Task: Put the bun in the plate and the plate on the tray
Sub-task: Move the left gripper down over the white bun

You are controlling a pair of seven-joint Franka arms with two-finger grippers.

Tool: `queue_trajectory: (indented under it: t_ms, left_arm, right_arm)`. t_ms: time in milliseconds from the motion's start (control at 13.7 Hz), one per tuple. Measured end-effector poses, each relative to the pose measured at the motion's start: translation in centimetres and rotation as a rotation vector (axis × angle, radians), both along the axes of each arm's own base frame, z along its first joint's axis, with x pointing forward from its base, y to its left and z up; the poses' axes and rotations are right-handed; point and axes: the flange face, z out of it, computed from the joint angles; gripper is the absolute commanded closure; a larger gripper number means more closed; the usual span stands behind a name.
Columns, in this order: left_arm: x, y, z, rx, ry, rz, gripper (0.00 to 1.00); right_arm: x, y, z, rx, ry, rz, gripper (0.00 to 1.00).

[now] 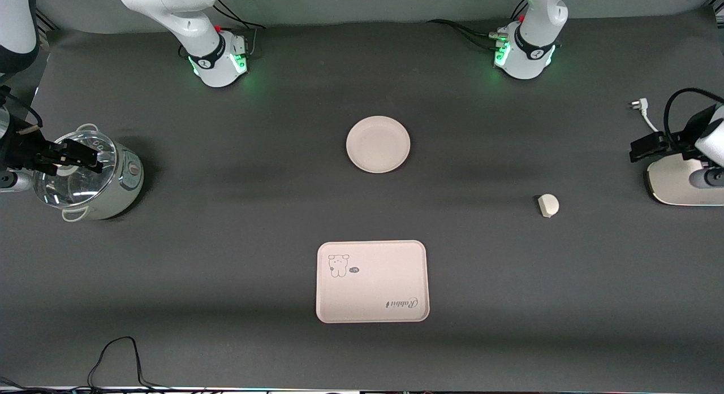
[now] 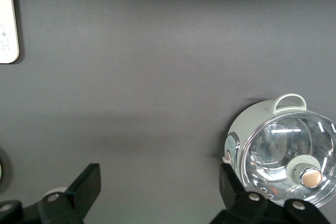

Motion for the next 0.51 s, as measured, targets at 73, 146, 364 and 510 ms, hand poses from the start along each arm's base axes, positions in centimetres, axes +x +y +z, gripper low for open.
queue_trajectory:
  t_ms: [73, 146, 364, 510]
  left_arm:
    - [0.4, 0.0, -1.1, 0.0, 0.018, 0.0, 0.0]
    - [0.8, 0.0, -2.3, -0.001, 0.037, -0.001, 0.0]
    - [3.0, -0.1, -7.7, -0.001, 0.067, -0.007, 0.0]
    - [4.2, -0.1, -13.0, -0.001, 0.061, -0.012, 0.0]
  right_arm:
    - [0.0, 0.0, 0.0, 0.0, -0.001, 0.0, 0.0]
    - [0.0, 0.0, 0.1, 0.0, -0.001, 0.0, 0.0]
    - [-0.1, 0.0, 0.1, 0.0, -0.002, 0.0, 0.0]
    - [-0.1, 0.0, 0.1, 0.0, -0.001, 0.0, 0.0]
